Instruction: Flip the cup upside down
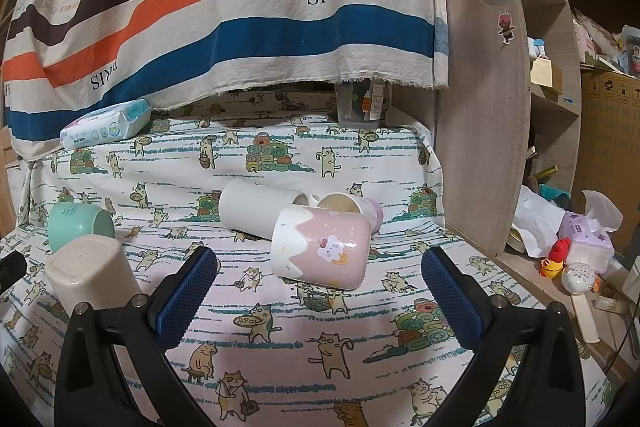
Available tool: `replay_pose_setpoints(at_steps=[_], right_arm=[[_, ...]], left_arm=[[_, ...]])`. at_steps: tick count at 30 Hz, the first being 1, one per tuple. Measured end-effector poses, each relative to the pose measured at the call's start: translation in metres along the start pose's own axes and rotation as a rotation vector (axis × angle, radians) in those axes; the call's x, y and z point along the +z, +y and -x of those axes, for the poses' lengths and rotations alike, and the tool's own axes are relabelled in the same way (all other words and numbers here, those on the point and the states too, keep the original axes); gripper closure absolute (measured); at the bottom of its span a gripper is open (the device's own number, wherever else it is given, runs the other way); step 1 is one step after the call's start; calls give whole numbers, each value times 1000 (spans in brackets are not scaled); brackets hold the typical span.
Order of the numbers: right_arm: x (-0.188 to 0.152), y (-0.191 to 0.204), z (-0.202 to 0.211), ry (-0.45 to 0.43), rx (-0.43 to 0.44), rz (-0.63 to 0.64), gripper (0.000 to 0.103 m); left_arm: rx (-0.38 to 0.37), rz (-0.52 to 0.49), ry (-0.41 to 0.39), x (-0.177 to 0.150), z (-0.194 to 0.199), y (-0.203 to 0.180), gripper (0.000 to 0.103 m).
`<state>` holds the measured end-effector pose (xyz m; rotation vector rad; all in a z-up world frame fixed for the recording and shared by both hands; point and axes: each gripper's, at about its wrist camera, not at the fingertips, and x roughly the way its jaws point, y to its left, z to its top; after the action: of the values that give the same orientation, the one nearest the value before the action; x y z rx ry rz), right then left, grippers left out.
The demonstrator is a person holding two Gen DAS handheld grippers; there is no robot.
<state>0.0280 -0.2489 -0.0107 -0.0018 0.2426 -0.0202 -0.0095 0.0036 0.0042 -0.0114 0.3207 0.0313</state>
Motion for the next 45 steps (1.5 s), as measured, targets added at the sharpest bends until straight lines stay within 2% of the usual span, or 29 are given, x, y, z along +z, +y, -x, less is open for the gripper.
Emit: replay_pose_setpoints(at_steps=[21,45], right_arm=[[0,0,0,1,0,1,0],[0,0,0,1,0,2,0]], left_arm=[[28,10,-10,1,2,3,0],[11,0,-12,2,3,-1,0]])
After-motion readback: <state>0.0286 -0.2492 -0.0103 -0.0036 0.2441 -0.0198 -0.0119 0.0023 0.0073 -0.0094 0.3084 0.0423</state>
